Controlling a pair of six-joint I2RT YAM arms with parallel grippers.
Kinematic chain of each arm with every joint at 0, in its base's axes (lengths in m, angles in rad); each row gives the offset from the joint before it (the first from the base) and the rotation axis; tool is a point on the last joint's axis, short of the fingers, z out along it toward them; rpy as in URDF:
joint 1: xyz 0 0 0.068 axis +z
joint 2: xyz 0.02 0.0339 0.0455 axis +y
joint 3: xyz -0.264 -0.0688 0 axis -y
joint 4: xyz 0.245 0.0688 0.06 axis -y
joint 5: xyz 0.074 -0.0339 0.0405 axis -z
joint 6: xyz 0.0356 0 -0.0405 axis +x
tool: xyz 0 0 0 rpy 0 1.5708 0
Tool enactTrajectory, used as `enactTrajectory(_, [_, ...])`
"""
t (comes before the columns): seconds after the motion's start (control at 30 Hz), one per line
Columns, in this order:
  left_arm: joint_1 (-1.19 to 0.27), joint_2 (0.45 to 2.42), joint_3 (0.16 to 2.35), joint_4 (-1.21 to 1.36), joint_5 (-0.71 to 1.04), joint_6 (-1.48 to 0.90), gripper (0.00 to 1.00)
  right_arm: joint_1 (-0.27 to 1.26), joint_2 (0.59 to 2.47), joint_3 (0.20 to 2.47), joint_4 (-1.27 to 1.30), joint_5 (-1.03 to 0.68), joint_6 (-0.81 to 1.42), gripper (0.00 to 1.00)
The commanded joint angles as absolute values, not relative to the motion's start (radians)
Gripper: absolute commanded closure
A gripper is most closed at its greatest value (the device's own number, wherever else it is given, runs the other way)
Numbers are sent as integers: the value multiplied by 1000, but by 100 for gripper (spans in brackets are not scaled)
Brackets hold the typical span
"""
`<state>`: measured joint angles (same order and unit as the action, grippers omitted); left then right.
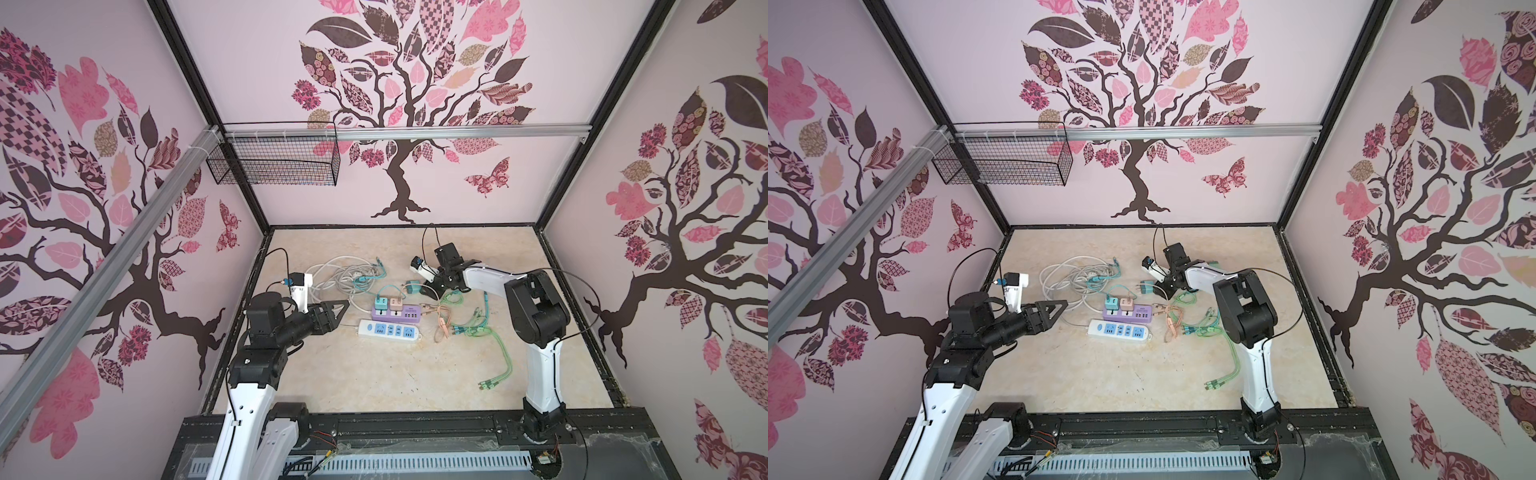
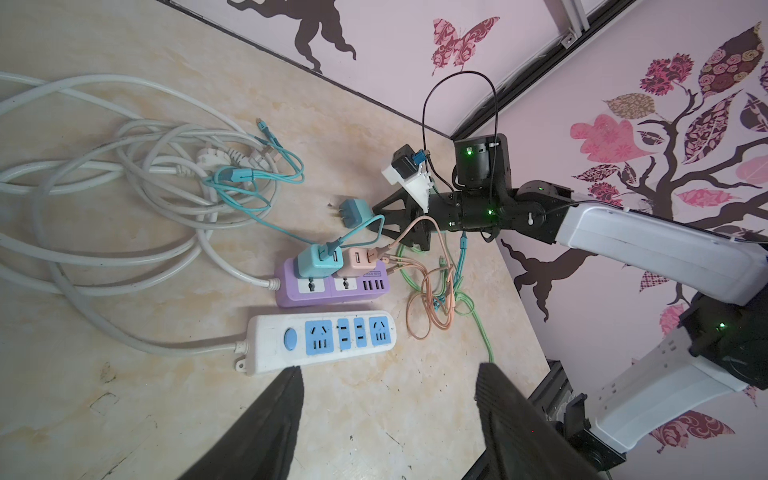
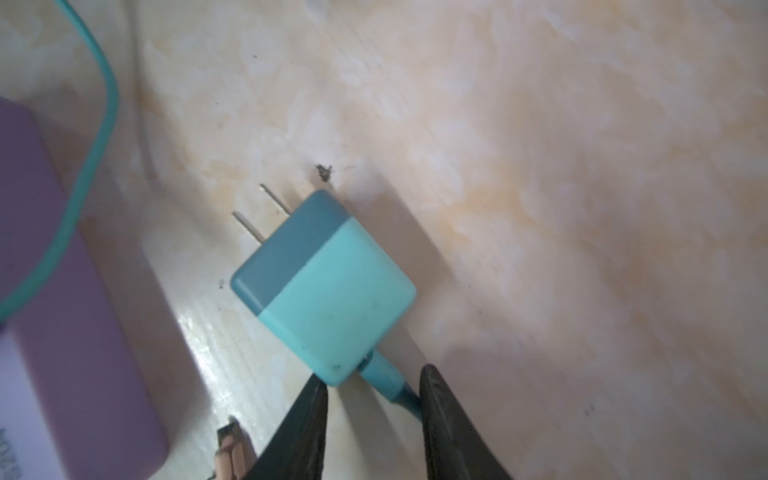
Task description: Insert the plug
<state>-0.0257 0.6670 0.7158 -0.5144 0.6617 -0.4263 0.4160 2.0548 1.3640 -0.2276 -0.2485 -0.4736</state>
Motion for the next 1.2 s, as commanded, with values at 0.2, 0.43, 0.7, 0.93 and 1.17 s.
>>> enactTrajectory(0.2, [-21, 622, 692, -487, 681, -468, 30, 423, 1889, 1247, -233, -246, -605, 35])
enactTrajectory(0.43, [-21, 609, 699, -495, 680, -474, 31, 420, 1945, 1443, -306, -232, -676, 30])
enactTrajectory(0.7, [-21, 608, 701, -501, 676, -470, 30, 431, 2058, 1637, -430, -141, -54, 35])
enactTrajectory(0.93, [-21, 616, 709, -517, 675, -451, 31, 491, 2014, 1494, -404, -71, 169, 33])
enactTrajectory(1.17, [-21, 620, 690, -479, 684, -468, 30, 552, 2037, 1525, -432, 15, 354, 29])
